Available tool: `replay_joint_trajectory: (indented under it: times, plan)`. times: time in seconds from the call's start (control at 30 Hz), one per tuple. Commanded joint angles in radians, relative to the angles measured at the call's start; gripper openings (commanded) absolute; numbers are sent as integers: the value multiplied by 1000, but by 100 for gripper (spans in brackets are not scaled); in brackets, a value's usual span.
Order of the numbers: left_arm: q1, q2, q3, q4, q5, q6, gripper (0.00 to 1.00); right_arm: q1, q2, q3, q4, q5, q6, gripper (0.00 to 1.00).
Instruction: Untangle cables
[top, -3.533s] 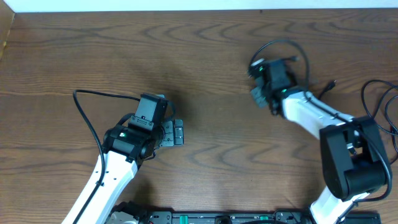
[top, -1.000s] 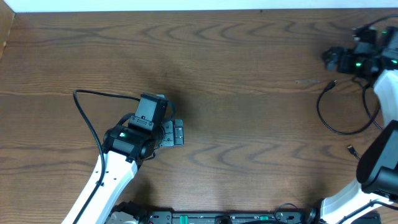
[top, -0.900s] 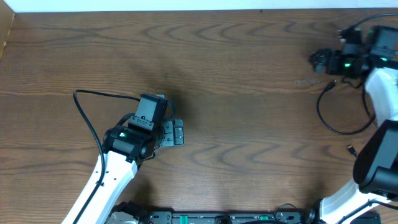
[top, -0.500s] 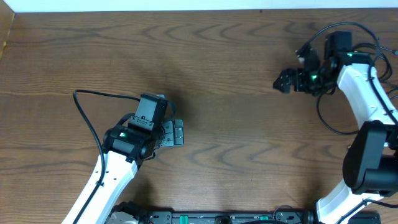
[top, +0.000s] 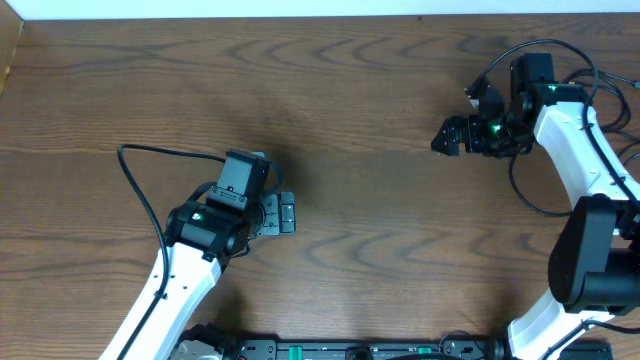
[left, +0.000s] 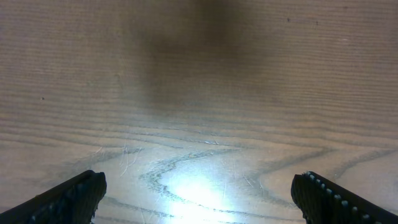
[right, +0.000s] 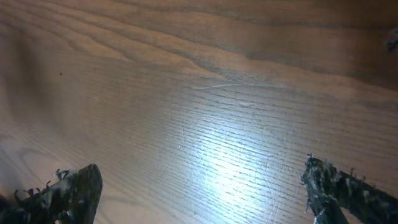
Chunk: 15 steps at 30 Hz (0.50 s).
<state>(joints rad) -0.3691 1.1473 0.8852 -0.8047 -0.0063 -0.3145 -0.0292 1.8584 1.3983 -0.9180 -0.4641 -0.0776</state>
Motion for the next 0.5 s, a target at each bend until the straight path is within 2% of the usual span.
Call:
replay_joint_trajectory:
  times: [0.0,0.47]
  plan:
    - [4,-8,20,-2,-13,-5,100,5,-2,18,-1,-13,-6,99]
    - [4,-8,20,-2,-13,-5,100,3,6,18,9,13,-6,99]
